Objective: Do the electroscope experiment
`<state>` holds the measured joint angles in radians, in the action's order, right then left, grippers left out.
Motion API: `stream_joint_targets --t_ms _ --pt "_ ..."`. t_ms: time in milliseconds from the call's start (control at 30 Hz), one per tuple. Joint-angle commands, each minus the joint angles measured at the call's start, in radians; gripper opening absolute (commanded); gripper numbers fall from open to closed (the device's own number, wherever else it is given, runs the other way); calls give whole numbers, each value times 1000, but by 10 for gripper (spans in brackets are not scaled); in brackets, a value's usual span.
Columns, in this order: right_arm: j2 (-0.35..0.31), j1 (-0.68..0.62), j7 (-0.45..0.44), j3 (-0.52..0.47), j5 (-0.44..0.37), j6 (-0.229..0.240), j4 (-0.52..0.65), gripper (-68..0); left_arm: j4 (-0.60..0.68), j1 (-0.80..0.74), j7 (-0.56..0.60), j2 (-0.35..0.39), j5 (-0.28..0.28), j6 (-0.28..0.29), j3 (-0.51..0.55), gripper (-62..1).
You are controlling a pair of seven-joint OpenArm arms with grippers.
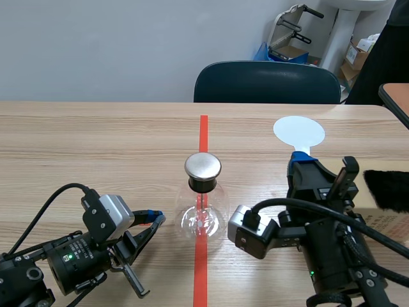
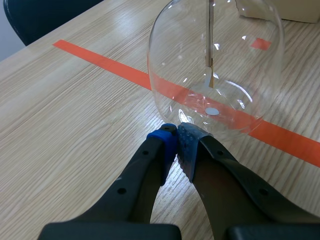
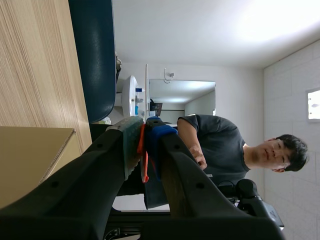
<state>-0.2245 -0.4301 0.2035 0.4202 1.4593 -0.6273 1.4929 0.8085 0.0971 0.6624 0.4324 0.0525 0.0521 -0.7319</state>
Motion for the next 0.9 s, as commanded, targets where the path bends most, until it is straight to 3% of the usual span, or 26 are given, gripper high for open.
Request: stream_joint_targets --t_ms 0,400,600,867 --pt "-5 11 0 -6 2 -7 8 -656 16 0 14 -3 7 -5 5 -569" --pt "-5 11 0 -6 2 -8 8 -655 16 0 17 -2 11 -5 5 -557" --pt "-5 11 -1 -6 2 -9 8 -655 17 -16 109 23 11 -5 5 -349" --pt "-5 11 -10 -6 2 -18 8 -655 19 -84 262 96 39 27 5 -323"
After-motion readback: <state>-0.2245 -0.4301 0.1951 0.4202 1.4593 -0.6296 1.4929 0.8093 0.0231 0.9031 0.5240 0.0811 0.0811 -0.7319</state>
